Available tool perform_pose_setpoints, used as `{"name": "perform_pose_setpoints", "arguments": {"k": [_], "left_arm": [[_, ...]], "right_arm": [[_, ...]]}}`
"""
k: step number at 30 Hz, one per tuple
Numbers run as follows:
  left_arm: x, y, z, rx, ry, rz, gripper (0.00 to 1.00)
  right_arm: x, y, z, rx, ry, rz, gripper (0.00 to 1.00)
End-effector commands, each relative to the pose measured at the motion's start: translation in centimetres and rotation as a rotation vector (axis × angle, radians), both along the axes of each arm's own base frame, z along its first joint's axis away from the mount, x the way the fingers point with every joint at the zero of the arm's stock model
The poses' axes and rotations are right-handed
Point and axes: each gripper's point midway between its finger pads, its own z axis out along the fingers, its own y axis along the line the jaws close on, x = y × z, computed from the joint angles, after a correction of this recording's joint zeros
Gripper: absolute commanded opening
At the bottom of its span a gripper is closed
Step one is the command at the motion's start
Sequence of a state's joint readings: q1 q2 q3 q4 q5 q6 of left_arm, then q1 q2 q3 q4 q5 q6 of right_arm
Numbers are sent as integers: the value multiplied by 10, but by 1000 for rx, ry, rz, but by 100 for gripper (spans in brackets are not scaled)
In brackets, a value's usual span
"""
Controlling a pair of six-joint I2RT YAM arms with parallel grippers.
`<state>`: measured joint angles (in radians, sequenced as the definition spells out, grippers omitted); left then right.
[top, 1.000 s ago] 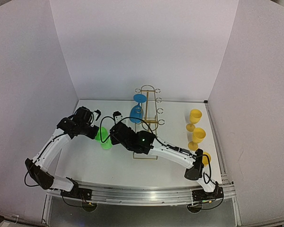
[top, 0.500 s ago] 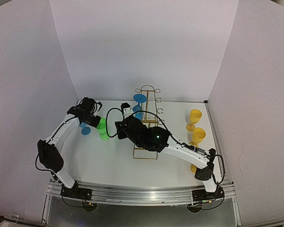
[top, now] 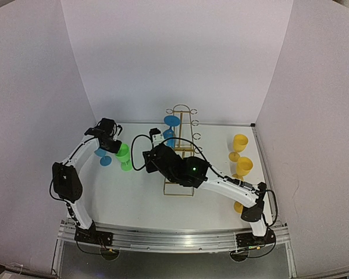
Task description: Take the wine glass off the wine glass rack
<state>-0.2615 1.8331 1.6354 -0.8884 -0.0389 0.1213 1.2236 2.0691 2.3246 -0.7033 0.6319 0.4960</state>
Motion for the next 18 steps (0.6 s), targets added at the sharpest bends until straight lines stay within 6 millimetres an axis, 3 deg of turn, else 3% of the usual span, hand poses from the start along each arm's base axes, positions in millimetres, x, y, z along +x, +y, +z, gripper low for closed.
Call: {"name": "perform_pose_setpoints", "arguments": {"k": [1, 15, 18], "left_arm": [[20, 8, 11, -38, -48, 44, 0], [35, 6, 4, -24, -51, 30, 0], [33, 5, 4, -24, -39, 26, 11]], "right_arm": [[-4, -12, 34, 58, -38, 3, 45], [-4, -14, 34, 51, -45, 3, 45], [-4, -14, 34, 51, -47, 3, 46]]}}
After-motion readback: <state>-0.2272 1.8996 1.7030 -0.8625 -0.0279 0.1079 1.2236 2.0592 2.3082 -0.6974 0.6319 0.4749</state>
